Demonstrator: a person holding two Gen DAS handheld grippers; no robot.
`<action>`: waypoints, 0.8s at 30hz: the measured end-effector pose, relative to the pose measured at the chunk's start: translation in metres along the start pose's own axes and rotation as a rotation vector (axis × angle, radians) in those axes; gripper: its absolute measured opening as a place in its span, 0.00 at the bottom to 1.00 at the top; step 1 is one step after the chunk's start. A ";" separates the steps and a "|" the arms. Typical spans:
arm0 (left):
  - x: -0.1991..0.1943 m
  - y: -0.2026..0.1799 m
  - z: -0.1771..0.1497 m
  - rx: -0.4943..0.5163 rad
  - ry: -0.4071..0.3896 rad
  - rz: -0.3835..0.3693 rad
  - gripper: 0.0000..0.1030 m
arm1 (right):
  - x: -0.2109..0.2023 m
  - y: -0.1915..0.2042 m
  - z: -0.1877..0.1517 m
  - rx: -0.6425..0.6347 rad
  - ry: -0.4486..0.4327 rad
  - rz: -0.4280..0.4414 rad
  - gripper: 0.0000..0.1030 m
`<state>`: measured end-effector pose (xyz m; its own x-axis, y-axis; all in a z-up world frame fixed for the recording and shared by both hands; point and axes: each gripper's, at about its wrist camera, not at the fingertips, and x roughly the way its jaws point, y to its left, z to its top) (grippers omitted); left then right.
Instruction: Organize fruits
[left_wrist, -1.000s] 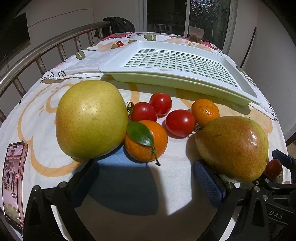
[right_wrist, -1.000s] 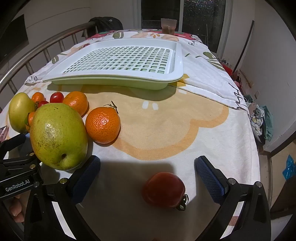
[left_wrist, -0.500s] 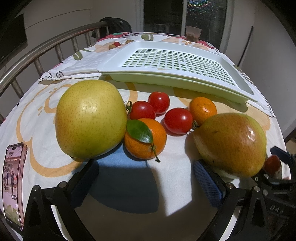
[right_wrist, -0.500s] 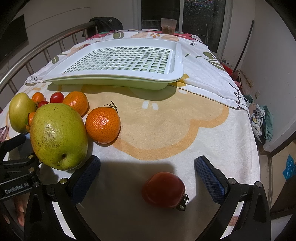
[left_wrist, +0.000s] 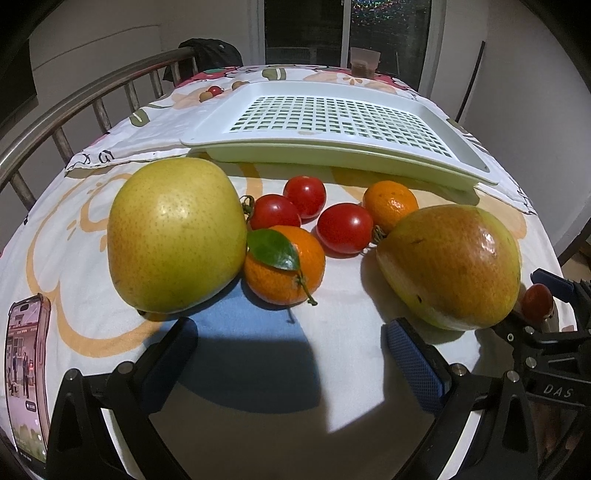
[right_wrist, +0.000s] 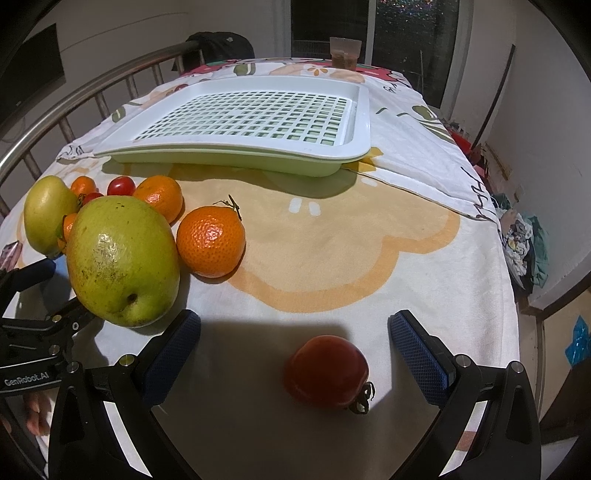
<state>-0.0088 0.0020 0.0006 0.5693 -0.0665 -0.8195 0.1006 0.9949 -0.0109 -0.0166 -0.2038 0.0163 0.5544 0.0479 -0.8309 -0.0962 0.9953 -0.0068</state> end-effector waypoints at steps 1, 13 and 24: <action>0.000 0.000 0.000 -0.001 0.000 -0.001 1.00 | 0.000 0.000 0.000 0.000 0.000 0.000 1.00; -0.008 0.008 -0.001 -0.048 -0.028 -0.095 1.00 | -0.003 0.002 -0.001 -0.013 -0.003 0.015 1.00; -0.050 0.017 -0.006 -0.069 -0.209 -0.140 1.00 | -0.048 0.029 -0.006 -0.126 -0.154 0.087 1.00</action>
<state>-0.0408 0.0226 0.0378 0.7105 -0.2112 -0.6713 0.1385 0.9772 -0.1608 -0.0512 -0.1773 0.0524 0.6588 0.1547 -0.7363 -0.2462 0.9691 -0.0166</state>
